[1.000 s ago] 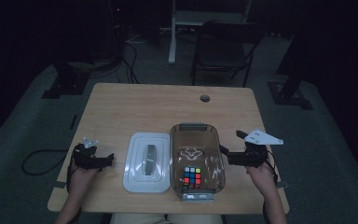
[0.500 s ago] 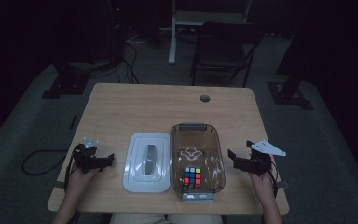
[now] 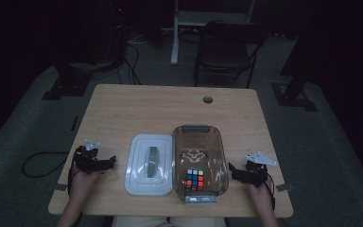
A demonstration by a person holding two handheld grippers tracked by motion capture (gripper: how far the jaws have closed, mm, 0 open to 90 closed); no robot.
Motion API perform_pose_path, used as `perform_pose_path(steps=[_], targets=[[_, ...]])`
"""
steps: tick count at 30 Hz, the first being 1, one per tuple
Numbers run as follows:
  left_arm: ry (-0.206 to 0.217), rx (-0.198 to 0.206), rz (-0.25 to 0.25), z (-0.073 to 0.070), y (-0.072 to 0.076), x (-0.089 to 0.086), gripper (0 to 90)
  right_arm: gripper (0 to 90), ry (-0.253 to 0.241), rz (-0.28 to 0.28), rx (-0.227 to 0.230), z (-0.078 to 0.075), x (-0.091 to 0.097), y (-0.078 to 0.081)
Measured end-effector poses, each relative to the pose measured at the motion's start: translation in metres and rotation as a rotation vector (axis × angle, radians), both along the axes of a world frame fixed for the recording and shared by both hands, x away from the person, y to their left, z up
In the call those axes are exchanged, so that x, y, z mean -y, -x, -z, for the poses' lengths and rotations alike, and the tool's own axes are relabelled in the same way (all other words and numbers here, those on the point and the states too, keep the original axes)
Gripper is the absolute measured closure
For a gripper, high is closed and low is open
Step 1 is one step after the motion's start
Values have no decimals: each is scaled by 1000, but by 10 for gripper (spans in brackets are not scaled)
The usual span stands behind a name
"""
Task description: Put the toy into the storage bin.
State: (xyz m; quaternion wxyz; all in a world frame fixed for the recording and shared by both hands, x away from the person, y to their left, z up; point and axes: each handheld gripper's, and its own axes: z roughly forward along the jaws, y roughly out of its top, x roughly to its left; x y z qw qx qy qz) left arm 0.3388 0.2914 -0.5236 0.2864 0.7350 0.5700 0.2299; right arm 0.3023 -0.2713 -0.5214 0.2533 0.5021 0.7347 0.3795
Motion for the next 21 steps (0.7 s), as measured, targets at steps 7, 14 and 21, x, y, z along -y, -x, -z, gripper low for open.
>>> perform_pose_path(steps=[7, 14, 21], targets=[[0, 0, 2, 0, 0, 0, 5, 114, 2, 93, -20, 3, 5, -4], [0, 1, 8, 0, 1, 0, 5, 114, 32, 139, -78, 4, 7, -8], [0, 1, 13, 0, 1, 0, 5, 119, 44, 132, -133, 6, 5, -13]])
